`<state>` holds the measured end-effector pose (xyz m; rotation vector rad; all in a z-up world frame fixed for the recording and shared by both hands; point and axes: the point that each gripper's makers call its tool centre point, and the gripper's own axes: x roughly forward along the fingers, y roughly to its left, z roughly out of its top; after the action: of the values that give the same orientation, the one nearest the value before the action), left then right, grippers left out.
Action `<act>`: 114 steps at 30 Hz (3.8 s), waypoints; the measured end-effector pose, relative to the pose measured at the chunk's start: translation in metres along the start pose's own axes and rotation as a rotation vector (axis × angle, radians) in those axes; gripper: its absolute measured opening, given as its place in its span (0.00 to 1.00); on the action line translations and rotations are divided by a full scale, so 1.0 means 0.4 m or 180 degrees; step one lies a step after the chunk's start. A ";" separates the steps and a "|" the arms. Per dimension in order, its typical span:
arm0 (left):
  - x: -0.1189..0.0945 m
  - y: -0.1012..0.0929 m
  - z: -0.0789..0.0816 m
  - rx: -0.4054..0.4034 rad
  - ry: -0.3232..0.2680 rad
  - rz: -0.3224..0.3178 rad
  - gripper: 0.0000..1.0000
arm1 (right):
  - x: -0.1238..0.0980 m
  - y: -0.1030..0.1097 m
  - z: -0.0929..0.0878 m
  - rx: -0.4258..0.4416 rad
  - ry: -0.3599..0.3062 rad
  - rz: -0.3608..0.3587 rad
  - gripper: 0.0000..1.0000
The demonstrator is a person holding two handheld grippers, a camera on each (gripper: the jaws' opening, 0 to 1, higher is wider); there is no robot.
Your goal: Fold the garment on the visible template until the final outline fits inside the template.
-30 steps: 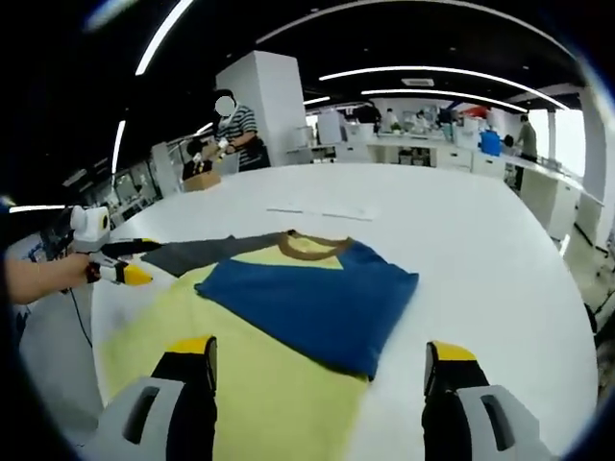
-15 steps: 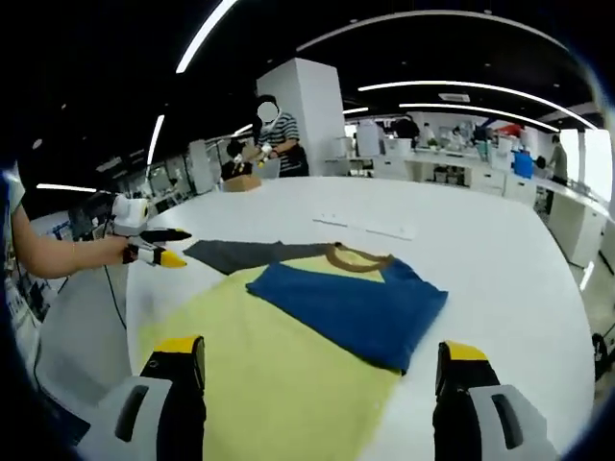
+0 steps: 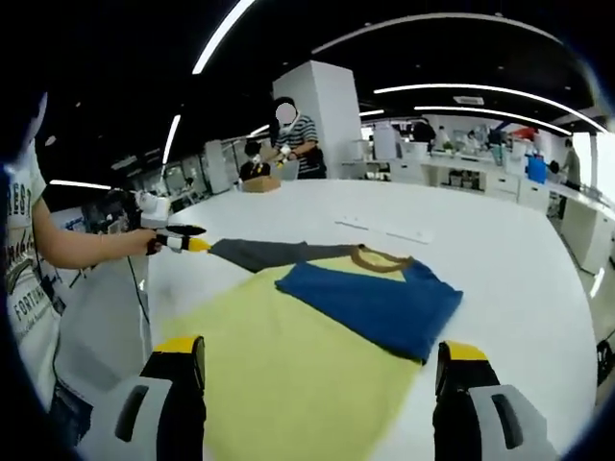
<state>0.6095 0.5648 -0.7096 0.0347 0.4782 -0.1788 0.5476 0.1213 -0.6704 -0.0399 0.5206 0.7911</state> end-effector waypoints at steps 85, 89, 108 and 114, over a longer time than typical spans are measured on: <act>0.012 0.247 -0.121 -0.0901 0.0387 0.1092 0.00 | -0.052 0.024 -0.017 -0.0019 -0.0095 -0.0140 0.91; 0.008 0.234 -0.104 -0.0734 0.0407 0.1054 0.00 | -0.054 0.028 -0.018 -0.0036 -0.0104 -0.0128 0.93; 0.003 0.174 -0.008 -0.0521 0.0218 0.0846 0.00 | -0.058 0.042 -0.026 -0.0039 -0.0088 -0.0117 0.99; 0.005 0.149 0.019 -0.0538 0.0141 0.0763 0.00 | -0.054 0.050 -0.026 -0.0044 -0.0095 -0.0101 0.99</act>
<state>0.6252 0.6224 -0.7043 -0.0694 0.5276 0.0980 0.5168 0.1188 -0.6663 -0.0490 0.4850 0.7632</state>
